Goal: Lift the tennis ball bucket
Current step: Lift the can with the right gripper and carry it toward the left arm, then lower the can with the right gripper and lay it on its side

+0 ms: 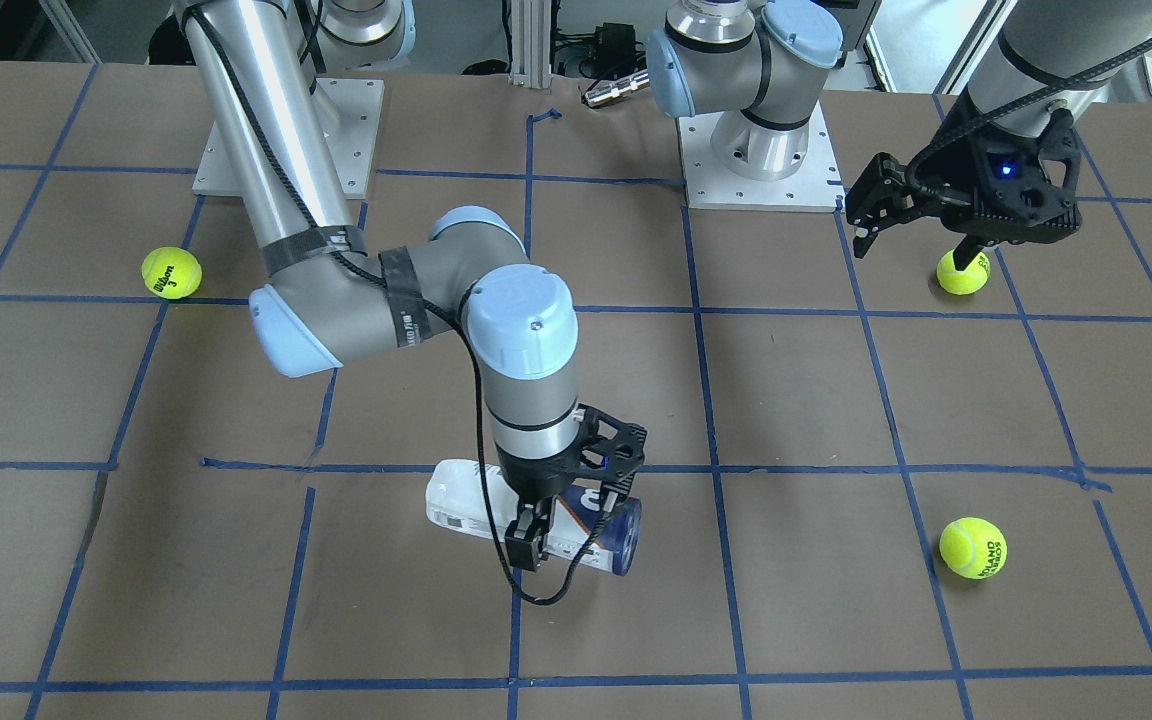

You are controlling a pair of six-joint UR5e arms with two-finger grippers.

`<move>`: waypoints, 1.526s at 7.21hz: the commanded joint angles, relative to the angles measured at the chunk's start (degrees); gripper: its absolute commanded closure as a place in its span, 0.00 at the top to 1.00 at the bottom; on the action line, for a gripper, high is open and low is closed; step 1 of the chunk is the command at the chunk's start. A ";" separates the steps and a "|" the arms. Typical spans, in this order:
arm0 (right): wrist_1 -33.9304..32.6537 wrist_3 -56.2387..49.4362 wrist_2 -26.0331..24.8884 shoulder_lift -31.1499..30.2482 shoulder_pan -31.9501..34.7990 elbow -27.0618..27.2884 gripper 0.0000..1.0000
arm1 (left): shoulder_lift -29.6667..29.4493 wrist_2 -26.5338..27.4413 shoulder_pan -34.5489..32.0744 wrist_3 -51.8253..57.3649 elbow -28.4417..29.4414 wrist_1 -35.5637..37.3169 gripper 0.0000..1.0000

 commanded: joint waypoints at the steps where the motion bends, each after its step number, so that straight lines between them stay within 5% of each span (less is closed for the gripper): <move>1: -0.88 -2.63 -1.51 2.66 5.31 0.06 0.70 | 0.29 0.04 0.03 -1.09 -0.10 0.68 1.00; 2: -0.88 -2.89 -6.40 2.84 7.25 -0.03 0.72 | 0.12 0.47 -0.06 -7.19 -0.01 0.51 1.00; 7: -6.24 -9.40 -6.72 5.03 10.08 0.06 0.77 | -0.49 0.47 -0.59 -11.73 -0.18 0.85 1.00; 11: -6.41 -9.14 -6.19 5.21 9.99 0.06 0.98 | -0.76 0.57 0.03 -11.39 -0.18 0.95 1.00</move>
